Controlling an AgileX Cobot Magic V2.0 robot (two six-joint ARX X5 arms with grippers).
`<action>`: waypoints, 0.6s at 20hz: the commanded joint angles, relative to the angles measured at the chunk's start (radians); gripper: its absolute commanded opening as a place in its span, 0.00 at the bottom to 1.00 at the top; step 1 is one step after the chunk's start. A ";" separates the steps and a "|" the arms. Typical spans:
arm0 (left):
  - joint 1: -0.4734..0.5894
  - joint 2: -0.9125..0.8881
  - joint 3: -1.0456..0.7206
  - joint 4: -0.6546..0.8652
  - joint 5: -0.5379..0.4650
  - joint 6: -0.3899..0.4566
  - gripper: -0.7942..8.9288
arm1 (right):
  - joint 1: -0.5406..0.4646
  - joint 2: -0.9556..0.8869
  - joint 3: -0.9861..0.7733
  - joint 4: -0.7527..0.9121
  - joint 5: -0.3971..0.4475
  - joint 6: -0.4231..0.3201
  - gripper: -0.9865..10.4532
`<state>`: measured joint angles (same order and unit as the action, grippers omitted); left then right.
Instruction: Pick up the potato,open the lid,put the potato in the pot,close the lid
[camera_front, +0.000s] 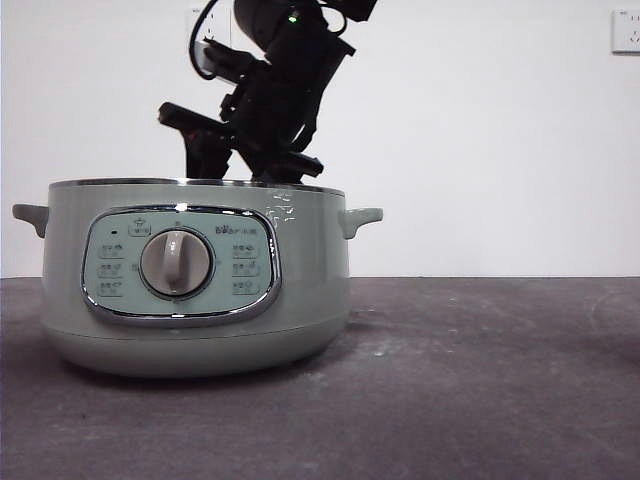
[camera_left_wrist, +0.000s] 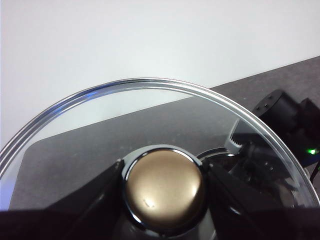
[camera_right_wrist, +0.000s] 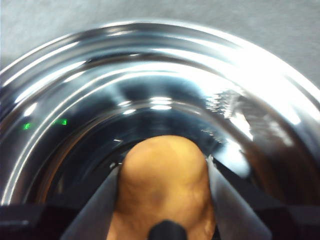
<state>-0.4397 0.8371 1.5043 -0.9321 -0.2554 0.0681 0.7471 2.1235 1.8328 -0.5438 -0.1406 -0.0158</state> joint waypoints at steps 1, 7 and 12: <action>0.002 -0.015 0.009 0.047 -0.006 0.010 0.07 | 0.015 0.038 0.004 0.000 0.025 -0.031 0.08; 0.002 -0.015 0.009 0.047 -0.005 0.010 0.07 | 0.020 0.042 0.004 -0.034 0.042 -0.045 0.19; 0.002 -0.002 0.009 0.044 -0.005 0.010 0.07 | 0.027 0.038 0.005 -0.063 0.042 -0.018 0.47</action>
<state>-0.4397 0.8459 1.5043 -0.9340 -0.2562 0.0681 0.7681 2.1532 1.8412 -0.6113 -0.1009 -0.0441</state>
